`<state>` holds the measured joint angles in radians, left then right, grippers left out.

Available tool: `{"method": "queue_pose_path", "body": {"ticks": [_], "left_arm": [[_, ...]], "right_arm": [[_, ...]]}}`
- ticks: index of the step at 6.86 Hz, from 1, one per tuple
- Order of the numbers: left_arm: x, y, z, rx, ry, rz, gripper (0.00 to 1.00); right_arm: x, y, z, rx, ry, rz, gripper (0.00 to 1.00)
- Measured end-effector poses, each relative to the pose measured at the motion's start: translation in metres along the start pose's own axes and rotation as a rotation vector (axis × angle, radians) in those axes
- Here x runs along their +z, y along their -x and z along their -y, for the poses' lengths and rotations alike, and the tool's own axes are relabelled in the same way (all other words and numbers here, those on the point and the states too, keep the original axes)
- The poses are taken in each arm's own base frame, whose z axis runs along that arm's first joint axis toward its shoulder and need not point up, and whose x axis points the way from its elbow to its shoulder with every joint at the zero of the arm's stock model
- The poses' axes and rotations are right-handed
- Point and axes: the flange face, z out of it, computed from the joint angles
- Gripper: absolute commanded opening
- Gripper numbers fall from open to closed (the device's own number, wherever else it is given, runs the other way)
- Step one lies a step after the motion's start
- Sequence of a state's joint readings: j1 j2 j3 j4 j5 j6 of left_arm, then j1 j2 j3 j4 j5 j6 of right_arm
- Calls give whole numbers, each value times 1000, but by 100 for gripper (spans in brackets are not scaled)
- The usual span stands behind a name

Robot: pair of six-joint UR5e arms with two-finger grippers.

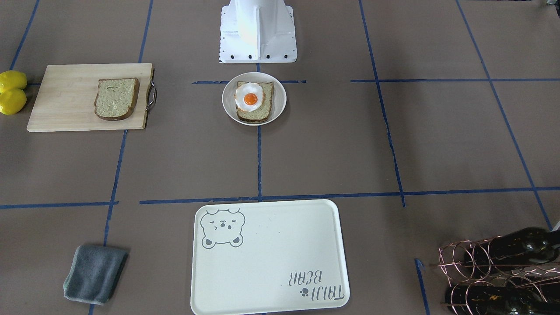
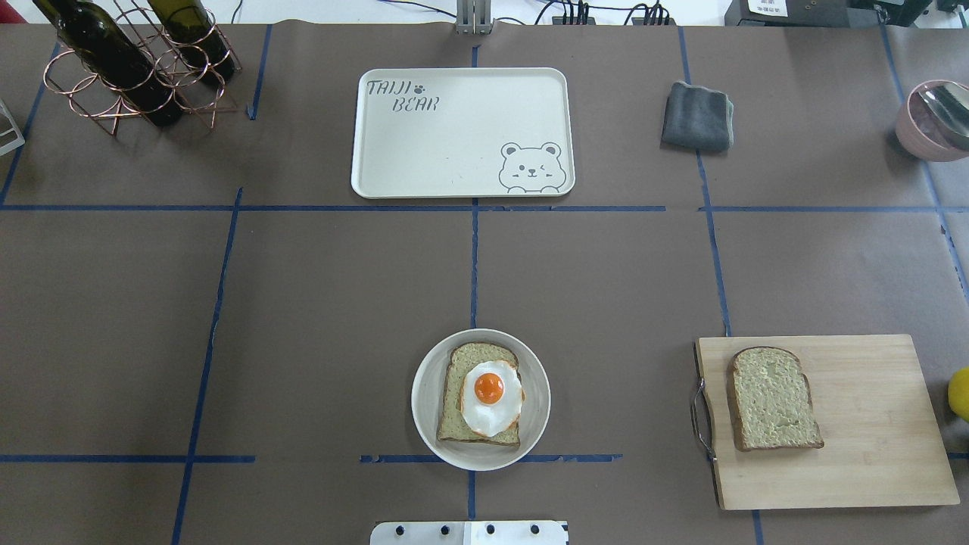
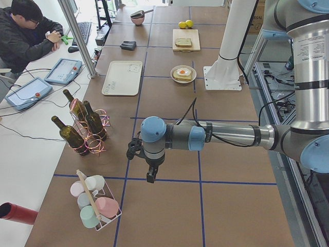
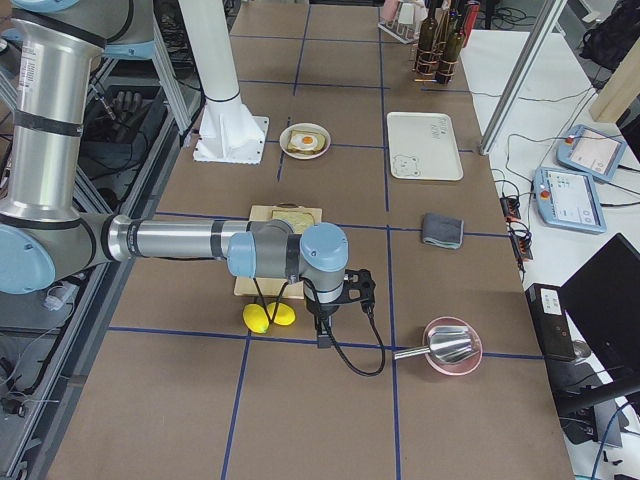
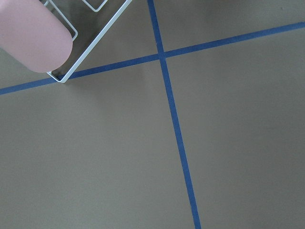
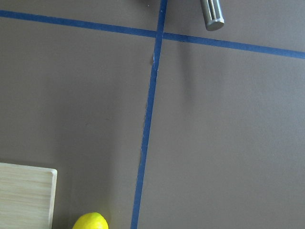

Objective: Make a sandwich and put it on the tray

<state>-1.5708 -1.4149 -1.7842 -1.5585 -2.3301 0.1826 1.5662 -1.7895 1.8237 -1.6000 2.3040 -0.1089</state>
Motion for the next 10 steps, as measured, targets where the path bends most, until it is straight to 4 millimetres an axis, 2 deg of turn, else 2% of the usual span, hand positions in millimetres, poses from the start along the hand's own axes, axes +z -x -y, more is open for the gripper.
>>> {"method": "queue_pose_path", "body": {"ticks": [4,6,8,10], "left_arm": [[-5,-5,2,13,-11,3,100],[-10,-8,6,20,-21,5,100],[-15,-12,12,28,-32,6,100],[-16,-13,14,31,-36,6,100]], "right_arm": [[0,1,0,1,-1,13,100],[-10,11,17,-22,-31,23,100],[-23,36,31,-48,-82,114,100],[-15,79,42,-163,-147,154,100]]}}
